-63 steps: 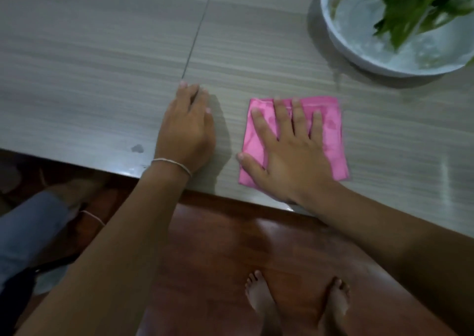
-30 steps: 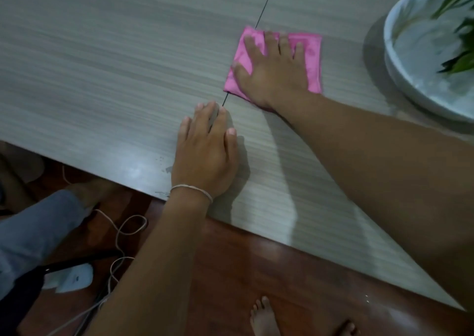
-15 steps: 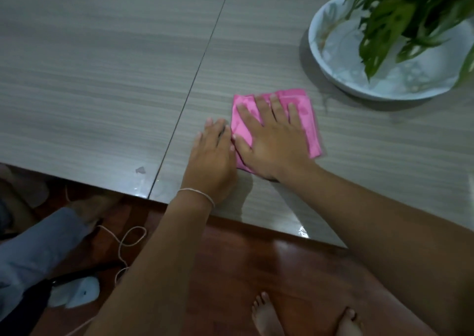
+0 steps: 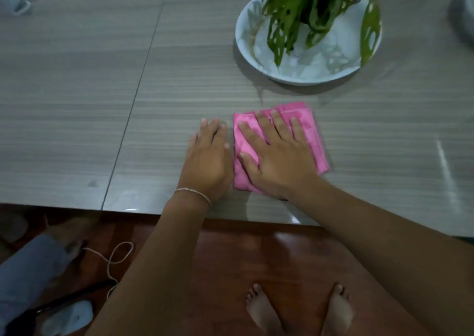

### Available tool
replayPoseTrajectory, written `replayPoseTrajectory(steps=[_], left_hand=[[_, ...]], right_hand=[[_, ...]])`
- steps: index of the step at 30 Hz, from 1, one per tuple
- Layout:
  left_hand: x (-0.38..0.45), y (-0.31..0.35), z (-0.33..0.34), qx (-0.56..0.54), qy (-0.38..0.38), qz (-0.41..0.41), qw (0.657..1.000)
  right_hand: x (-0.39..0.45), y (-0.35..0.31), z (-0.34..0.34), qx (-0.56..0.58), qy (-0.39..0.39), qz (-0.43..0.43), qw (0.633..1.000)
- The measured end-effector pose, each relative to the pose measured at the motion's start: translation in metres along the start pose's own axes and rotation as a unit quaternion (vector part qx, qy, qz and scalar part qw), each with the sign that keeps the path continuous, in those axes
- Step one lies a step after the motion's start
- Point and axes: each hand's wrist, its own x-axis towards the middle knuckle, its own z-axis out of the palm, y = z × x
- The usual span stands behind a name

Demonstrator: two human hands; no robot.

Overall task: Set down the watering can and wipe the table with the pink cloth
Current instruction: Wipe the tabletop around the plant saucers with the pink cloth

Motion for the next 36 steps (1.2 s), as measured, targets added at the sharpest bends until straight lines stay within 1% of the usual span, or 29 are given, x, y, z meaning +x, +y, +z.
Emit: replayPoseTrajectory(steps=[5,8,17,20,27,31,36], left_hand=[[0.011,0.032,0.019,-0.028,-0.017,0.032,0.999],[0.016,0.052,0.033,-0.019,-0.024,0.058,0.998],[0.023,0.122,0.07,0.034,-0.032,0.079,0.996],[0.031,0.146,0.082,0.029,-0.024,0.108,0.993],[0.052,0.211,0.114,0.041,-0.061,0.169,0.983],[0.065,0.248,0.13,0.031,-0.056,0.183,0.981],[0.075,0.292,0.154,0.031,-0.074,0.204,0.976]], right_hand=[[-0.024,0.036,-0.008,-0.013,0.003,0.013,1.0],[-0.038,0.059,-0.013,-0.016,0.008,0.022,1.0],[-0.082,0.143,-0.031,-0.026,0.011,0.062,0.998],[-0.097,0.171,-0.038,-0.029,0.008,0.077,0.997],[-0.127,0.242,-0.054,-0.036,0.008,0.111,0.993],[-0.145,0.284,-0.064,-0.031,0.01,0.145,0.989],[-0.168,0.341,-0.076,-0.035,0.009,0.177,0.983]])
